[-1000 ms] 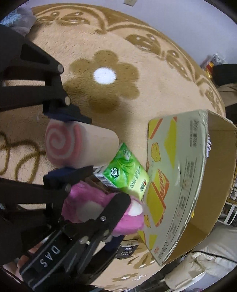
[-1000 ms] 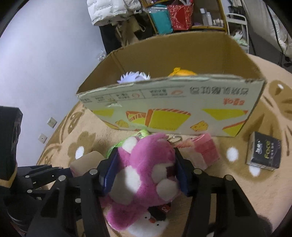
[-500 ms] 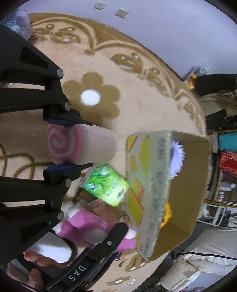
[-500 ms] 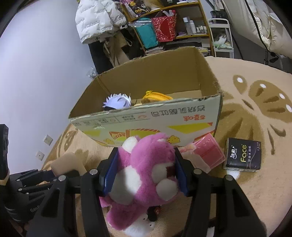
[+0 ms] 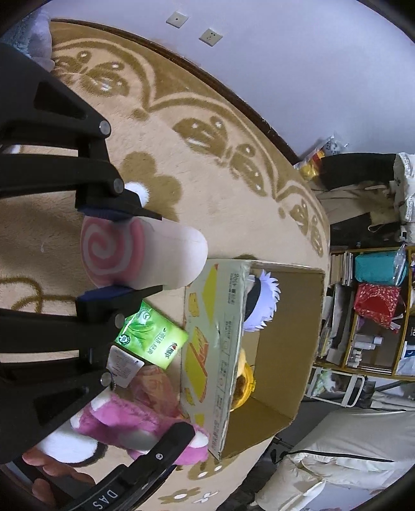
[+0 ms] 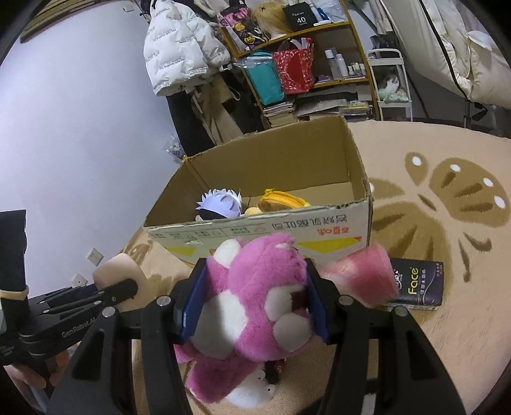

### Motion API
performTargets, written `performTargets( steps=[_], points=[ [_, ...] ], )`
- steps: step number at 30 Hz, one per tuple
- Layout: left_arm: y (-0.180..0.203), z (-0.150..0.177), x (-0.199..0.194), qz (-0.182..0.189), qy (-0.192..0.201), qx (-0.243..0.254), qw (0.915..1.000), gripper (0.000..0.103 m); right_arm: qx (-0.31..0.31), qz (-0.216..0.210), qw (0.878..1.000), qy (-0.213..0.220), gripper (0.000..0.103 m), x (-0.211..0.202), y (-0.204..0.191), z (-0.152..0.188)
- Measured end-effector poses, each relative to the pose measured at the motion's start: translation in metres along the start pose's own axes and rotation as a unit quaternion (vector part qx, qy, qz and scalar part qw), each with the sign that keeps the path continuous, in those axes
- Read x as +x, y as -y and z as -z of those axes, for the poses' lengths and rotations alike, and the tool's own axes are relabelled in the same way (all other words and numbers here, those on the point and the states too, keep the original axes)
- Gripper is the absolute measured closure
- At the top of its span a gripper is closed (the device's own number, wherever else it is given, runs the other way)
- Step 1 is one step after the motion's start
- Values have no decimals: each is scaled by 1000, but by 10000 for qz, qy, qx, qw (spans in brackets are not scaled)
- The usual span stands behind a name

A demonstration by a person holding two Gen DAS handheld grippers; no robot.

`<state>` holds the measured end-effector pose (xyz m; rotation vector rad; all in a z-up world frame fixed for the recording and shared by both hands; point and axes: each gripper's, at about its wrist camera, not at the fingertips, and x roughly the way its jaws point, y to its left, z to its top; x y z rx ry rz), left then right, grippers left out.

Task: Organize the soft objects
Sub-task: 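Lift the cake cushion with the left gripper while the right carries the pink bear over the box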

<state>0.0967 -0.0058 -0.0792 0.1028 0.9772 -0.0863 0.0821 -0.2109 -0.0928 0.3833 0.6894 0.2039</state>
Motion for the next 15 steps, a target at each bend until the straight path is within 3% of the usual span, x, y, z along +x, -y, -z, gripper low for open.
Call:
performTargets(
  steps=[6, 15],
  points=[
    [-1, -1, -1, -12, 41, -48, 10000, 70, 158, -29, 9999, -10, 43, 0, 8, -2],
    [-6, -6, -12, -10, 346, -156, 9993, 70, -169, 133, 9987, 456, 43, -21, -3, -12]
  ],
)
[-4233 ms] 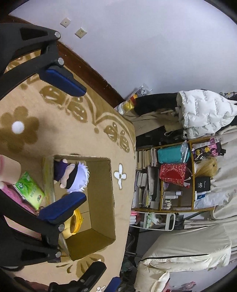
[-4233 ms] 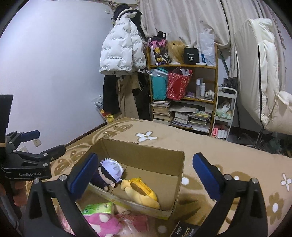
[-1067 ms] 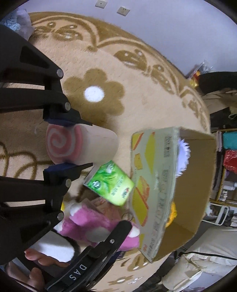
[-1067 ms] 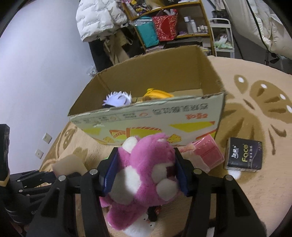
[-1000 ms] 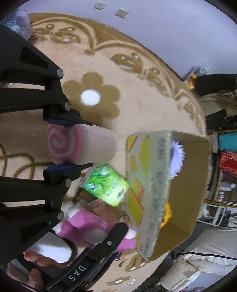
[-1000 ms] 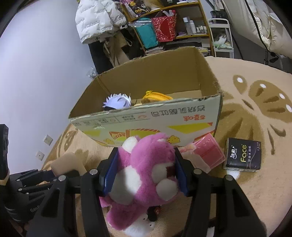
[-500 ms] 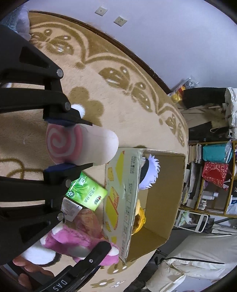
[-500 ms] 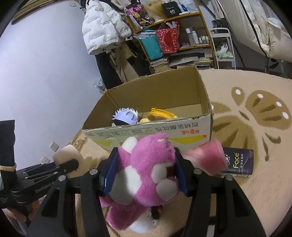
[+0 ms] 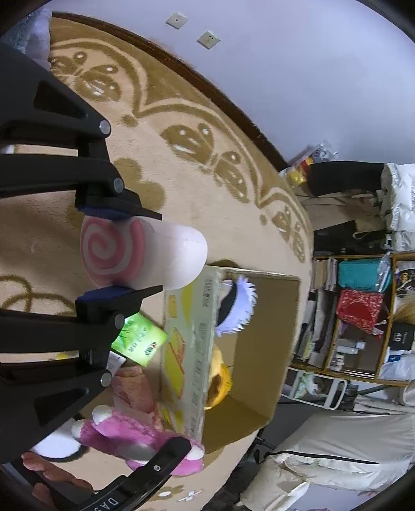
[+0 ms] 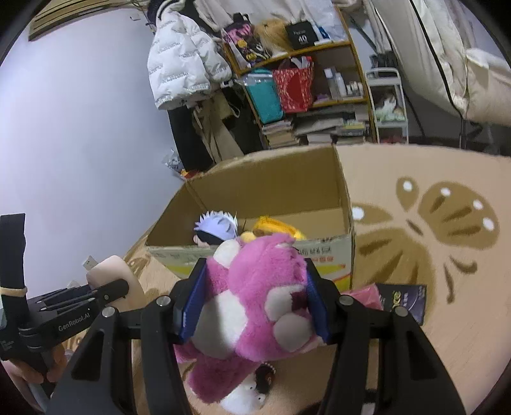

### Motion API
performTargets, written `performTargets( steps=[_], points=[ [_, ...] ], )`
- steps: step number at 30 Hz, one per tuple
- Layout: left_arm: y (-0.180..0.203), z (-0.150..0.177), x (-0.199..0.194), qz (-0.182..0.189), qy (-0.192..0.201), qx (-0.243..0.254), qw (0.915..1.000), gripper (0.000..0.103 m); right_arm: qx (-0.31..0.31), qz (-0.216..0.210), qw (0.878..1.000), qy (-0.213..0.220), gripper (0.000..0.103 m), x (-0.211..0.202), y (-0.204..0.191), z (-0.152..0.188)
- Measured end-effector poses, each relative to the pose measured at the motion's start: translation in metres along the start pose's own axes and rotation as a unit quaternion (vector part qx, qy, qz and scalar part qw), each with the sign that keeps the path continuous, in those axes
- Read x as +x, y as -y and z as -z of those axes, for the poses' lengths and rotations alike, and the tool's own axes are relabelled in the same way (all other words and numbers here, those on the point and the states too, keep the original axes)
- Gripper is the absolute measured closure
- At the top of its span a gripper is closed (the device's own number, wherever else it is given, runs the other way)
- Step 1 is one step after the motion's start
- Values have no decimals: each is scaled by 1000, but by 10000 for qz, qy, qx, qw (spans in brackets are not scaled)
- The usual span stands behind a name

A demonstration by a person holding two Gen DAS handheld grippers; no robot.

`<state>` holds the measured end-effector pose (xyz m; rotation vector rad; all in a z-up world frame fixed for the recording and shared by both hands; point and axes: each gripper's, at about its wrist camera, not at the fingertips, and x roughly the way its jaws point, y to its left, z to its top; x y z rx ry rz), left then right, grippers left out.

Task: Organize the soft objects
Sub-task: 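Lift the cake cushion with the left gripper while the right carries the pink bear over the box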

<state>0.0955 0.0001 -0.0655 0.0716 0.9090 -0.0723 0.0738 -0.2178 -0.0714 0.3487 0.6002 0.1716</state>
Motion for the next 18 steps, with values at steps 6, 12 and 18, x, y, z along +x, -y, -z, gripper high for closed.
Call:
performTargets(
  steps=[6, 12, 18],
  points=[
    [1, -8, -10, -67, 336, 13, 9994, 70, -123, 25, 9995, 279, 43, -10, -3, -11],
    [2, -21, -18, -110, 647, 1, 9978, 70, -194, 18, 9986, 497, 43, -14, -3, -23],
    [8, -41, -22, -128, 961, 74, 9953, 70, -234, 35, 9979, 596, 43, -10, -1, -39]
  ],
)
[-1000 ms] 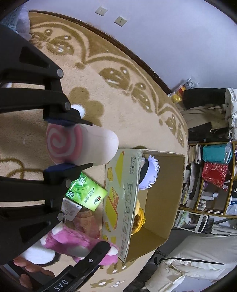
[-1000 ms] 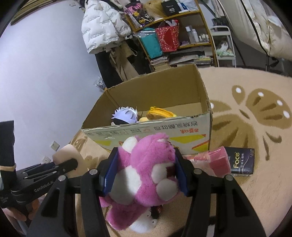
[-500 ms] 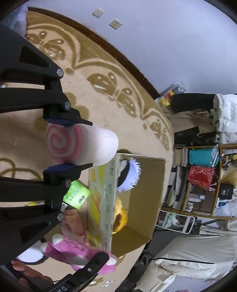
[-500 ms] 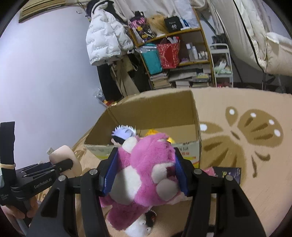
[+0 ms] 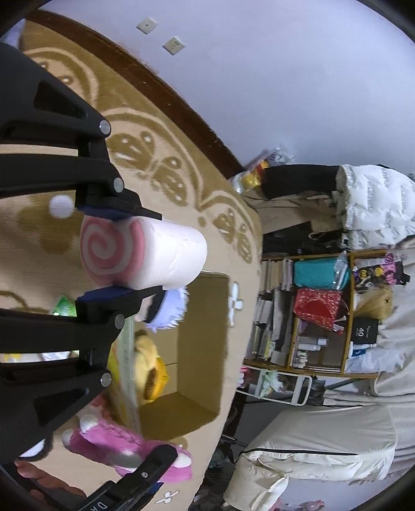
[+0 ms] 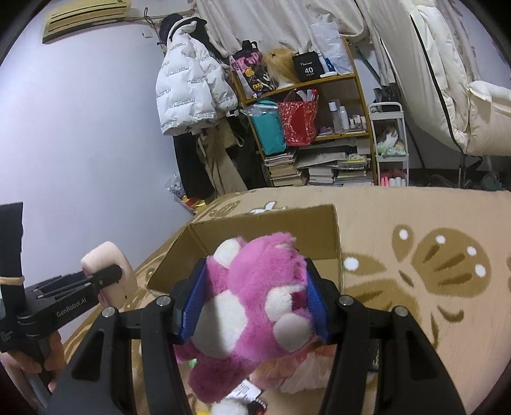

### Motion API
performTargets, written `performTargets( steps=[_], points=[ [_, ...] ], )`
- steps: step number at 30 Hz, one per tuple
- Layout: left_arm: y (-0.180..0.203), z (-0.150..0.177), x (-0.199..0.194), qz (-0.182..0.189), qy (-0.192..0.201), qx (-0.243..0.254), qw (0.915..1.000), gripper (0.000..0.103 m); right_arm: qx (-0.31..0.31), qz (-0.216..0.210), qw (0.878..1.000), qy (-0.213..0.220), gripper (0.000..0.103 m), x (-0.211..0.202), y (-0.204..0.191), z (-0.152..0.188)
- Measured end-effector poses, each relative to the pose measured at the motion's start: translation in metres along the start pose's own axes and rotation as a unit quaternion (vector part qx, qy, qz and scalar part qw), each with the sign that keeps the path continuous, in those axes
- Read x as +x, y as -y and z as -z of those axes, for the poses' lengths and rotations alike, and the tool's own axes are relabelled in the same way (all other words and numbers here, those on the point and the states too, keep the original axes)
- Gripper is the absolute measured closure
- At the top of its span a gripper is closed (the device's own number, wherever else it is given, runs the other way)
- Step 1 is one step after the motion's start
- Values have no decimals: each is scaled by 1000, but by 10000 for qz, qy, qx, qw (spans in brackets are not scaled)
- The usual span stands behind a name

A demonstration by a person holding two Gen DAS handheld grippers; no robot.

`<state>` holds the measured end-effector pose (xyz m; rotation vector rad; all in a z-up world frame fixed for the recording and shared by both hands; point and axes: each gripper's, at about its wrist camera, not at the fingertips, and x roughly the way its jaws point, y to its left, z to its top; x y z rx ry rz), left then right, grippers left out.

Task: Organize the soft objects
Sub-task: 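Lift the cake cushion with the left gripper while the right carries the pink bear over the box, then open both grippers to drop the cushion and pink bear into the box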

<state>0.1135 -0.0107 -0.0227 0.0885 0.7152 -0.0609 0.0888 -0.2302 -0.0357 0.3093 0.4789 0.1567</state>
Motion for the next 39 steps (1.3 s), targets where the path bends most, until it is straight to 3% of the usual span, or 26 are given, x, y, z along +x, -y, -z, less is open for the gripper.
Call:
performTargets(
  steps=[12, 20, 33, 39],
  points=[
    [15, -51, 25, 11, 287, 171, 9994, 70, -440, 38, 9990, 107, 43, 26, -3, -33],
    [19, -65, 41, 73, 336, 184, 9992, 69, -604, 105, 9981, 32, 42, 49, 0, -40],
    [37, -56, 62, 386, 189, 281, 9987, 68, -641, 212, 9977, -110, 41, 69, 9, -36],
    [50, -49, 68, 483, 25, 487, 9976, 62, -699, 235, 9964, -412, 40, 79, 11, -30]
  ],
)
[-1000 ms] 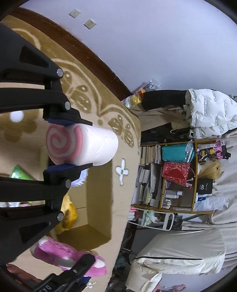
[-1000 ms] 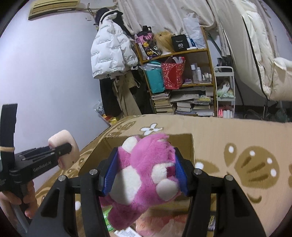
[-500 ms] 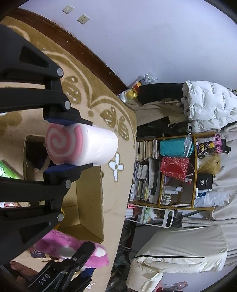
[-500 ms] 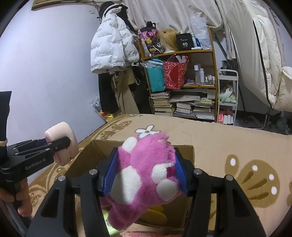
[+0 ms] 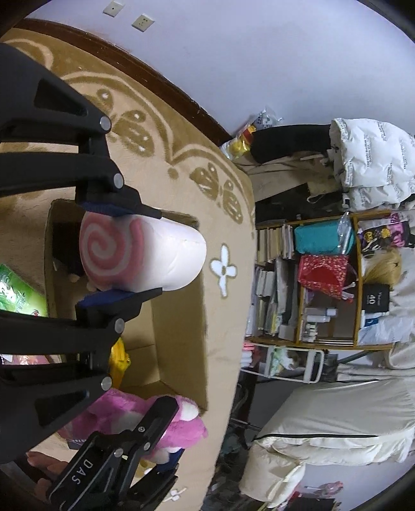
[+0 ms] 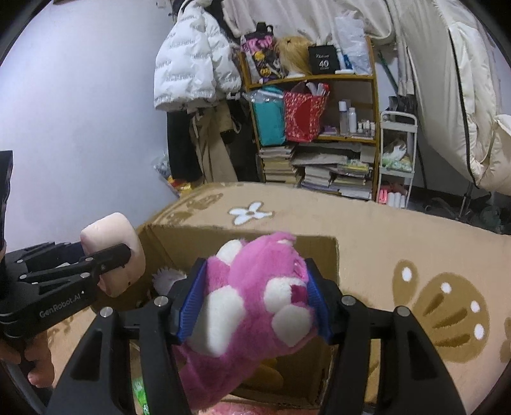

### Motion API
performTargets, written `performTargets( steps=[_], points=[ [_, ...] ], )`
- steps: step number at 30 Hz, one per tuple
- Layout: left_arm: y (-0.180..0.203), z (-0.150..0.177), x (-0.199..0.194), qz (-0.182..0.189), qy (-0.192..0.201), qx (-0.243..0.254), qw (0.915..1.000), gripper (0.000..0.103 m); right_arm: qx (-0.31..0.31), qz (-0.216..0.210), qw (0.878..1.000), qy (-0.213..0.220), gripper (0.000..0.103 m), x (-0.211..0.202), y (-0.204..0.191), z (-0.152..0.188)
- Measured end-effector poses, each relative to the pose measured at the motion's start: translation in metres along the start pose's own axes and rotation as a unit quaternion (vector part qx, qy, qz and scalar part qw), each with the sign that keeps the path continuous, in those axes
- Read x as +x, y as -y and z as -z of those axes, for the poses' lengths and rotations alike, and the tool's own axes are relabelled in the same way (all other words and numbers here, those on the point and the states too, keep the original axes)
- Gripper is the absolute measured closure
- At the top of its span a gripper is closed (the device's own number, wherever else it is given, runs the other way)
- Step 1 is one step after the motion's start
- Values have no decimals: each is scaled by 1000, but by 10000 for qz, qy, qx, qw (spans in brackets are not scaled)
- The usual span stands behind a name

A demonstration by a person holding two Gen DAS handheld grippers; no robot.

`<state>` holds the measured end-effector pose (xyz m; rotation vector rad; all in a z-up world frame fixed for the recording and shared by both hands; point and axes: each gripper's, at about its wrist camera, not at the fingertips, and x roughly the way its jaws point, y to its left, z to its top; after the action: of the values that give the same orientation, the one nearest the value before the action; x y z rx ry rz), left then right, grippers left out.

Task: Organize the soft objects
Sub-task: 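Open both grippers to drop the cushion and pink bear into the box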

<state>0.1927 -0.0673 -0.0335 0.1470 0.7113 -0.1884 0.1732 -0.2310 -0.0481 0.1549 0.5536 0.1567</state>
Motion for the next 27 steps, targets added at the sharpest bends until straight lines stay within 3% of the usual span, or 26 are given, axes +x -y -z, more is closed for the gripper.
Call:
performTargets(
  steps=[4, 9, 11, 15, 17, 21, 27],
  points=[
    [3, 6, 4, -43, -104, 36, 9999, 59, 131, -3, 9998, -118, 38, 5, 4, 3],
    [3, 10, 1, -159, -29, 35, 9999, 35, 27, 130, 9999, -53, 23, -2, 4, 3],
    [0, 8, -3, -180, 56, -16, 9998, 27, 49, 123, 9999, -33, 14, -5, 4, 3],
    [-6, 6, -9, -268, 121, -86, 9995, 14, 75, 168, 9998, -1, 10, -15, 3, 1],
    [-8, 6, -12, -359, 125, -97, 9992, 8, 56, 215, 9997, 32, 0, -20, 1, 0],
    [-15, 7, -23, -362, 159, -290, 9988, 1, 53, 176, 9997, 158, 0, -36, -2, -2],
    [-21, 10, -44, -391, 252, -484, 9977, 1, 51, 277, 9992, 284, 0, -60, -7, -7]
  ],
)
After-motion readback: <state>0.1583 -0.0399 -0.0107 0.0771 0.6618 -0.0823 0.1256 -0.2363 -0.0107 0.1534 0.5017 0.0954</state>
